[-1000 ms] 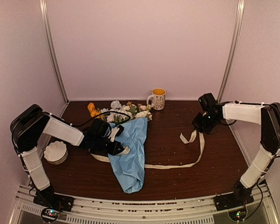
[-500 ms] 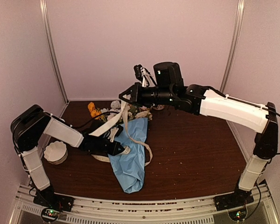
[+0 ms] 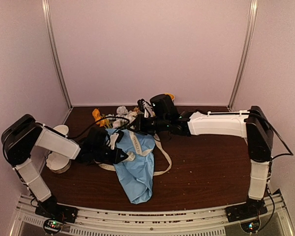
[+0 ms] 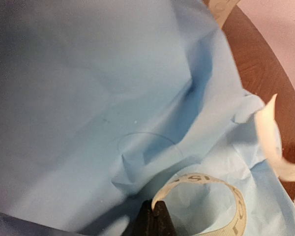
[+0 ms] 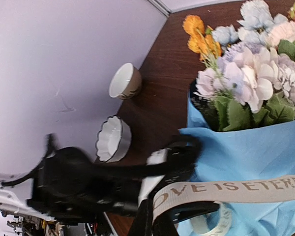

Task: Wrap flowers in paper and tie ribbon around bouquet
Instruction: Cross the ribbon over the folded bouquet.

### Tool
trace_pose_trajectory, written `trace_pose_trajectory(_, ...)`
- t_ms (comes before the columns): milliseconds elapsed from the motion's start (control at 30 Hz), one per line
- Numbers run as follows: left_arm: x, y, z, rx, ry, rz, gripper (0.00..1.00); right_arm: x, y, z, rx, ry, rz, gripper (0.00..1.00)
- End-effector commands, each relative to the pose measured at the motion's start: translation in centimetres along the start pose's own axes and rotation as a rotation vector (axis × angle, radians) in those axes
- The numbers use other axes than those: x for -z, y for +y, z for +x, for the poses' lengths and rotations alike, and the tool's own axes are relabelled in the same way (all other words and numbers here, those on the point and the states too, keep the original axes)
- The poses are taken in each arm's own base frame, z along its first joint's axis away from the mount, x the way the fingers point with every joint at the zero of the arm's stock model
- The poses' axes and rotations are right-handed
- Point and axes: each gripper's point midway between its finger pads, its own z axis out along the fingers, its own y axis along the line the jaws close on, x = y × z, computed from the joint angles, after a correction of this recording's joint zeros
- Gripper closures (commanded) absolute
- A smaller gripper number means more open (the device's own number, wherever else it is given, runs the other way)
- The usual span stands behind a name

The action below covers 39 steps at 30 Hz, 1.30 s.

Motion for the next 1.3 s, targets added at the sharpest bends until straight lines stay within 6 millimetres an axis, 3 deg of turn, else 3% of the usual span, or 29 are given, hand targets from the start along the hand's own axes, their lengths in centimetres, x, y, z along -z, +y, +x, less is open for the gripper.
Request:
trace_pose_trajectory(0,3.2,-2.3,-4.9,-0.047,-0.182,0.045,1.0,-4.2,-3.2,-0.5,-0.034,0.006,0.063,1.0)
trace_pose_trajectory(100,4.4,-3.2,-6.0,-0.077,-0.234,0.068,1.0,-6.9,-3.7,-0.5,-0.047,0.029,0.067,1.0)
trace_pose_trajectory(233,4.9,-2.8,-5.4,-0.09,-0.222,0.036,1.0,-8.8,-5.7,-0.1,-0.117,0.01,0.085,1.0)
trace_pose_trajectory(333,6.9,-3.4,-5.4,-0.123,-0.27,0.045,1.0,-10.5,-6.6,0.9,-0.161,0.031,0.077,1.0)
trace_pose_trajectory(567,12.8,-4.9,-6.2,-0.305,-0.354,-0.011,1.0,-13.5,-3.0,3.3,-0.159,0.108,-0.05,1.0)
trace_pose_trajectory(633,13.7,-4.5,-6.3,-0.307,-0.387,-0.045,1.0,-13.9,-2.3,3.5,-0.172,0.117,-0.09,0.93)
trace_pose_trajectory(767,12.9,-3.5,-6.1,-0.26,-0.379,-0.072,1.0,-13.1,-1.5,3.0,-0.187,0.106,-0.109,0.62)
trace_pose_trajectory(933,10.9,-3.3,-6.7,-0.233,-0.348,-0.058,1.0,-10.9,-0.3,1.4,-0.207,0.054,-0.147,0.39)
trace_pose_trajectory(1067,10.0,-2.8,-7.2,-0.223,-0.343,-0.077,1.0,-9.7,-0.4,0.7,-0.254,0.015,-0.152,0.33)
trace_pose_trajectory(1133,9.5,-2.8,-7.4,-0.227,-0.331,-0.081,1.0,-9.2,-0.4,0.4,-0.283,0.002,-0.165,0.35)
trace_pose_trajectory(1267,9.4,-1.9,-8.0,-0.215,-0.341,-0.116,1.0,-9.5,-2.1,0.8,-0.317,0.012,-0.12,0.35)
